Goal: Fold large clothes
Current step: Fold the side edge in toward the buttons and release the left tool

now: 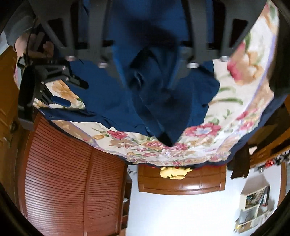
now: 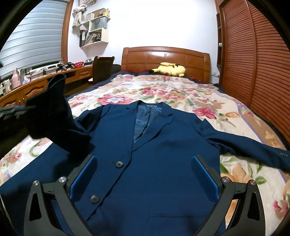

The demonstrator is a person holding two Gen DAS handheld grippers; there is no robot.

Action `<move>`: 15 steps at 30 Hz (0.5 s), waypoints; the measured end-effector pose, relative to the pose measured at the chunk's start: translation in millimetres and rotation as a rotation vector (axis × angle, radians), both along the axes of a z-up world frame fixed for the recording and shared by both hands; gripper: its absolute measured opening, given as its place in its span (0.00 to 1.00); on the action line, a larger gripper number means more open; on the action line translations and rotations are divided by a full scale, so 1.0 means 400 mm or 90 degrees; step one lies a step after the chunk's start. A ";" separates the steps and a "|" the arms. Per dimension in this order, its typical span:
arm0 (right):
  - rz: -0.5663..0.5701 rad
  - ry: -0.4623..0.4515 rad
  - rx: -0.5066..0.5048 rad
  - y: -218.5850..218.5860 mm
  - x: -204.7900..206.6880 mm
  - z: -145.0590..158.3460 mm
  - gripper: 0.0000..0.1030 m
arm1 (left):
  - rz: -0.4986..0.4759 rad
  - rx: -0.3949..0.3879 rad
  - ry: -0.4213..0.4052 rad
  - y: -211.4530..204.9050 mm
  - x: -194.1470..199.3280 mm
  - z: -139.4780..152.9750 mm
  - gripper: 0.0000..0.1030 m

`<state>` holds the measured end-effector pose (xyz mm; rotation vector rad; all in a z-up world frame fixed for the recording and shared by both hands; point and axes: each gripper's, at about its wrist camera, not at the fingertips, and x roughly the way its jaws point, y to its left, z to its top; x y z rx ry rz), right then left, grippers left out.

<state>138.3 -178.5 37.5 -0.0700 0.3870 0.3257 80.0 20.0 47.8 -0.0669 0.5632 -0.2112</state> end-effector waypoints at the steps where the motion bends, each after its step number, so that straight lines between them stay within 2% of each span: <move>1: 0.003 0.001 0.002 -0.006 -0.002 0.001 0.99 | 0.006 0.004 -0.004 0.007 -0.017 -0.009 0.66; 2: 0.006 0.003 0.005 -0.010 0.000 0.002 0.99 | 0.011 0.009 -0.008 0.007 -0.031 -0.013 0.74; 4: 0.010 0.005 0.009 -0.014 0.004 0.005 0.99 | 0.022 0.017 -0.019 0.020 -0.053 -0.021 0.77; 8: 0.020 0.006 0.013 -0.014 0.008 0.006 0.99 | 0.045 0.010 -0.035 0.058 -0.105 -0.035 0.78; 11: 0.034 0.008 0.014 -0.004 0.013 0.003 0.99 | 0.062 0.031 -0.034 0.078 -0.117 -0.046 0.78; 15: 0.065 0.019 0.011 0.032 0.019 -0.005 0.99 | 0.085 0.036 -0.039 0.122 -0.126 -0.061 0.78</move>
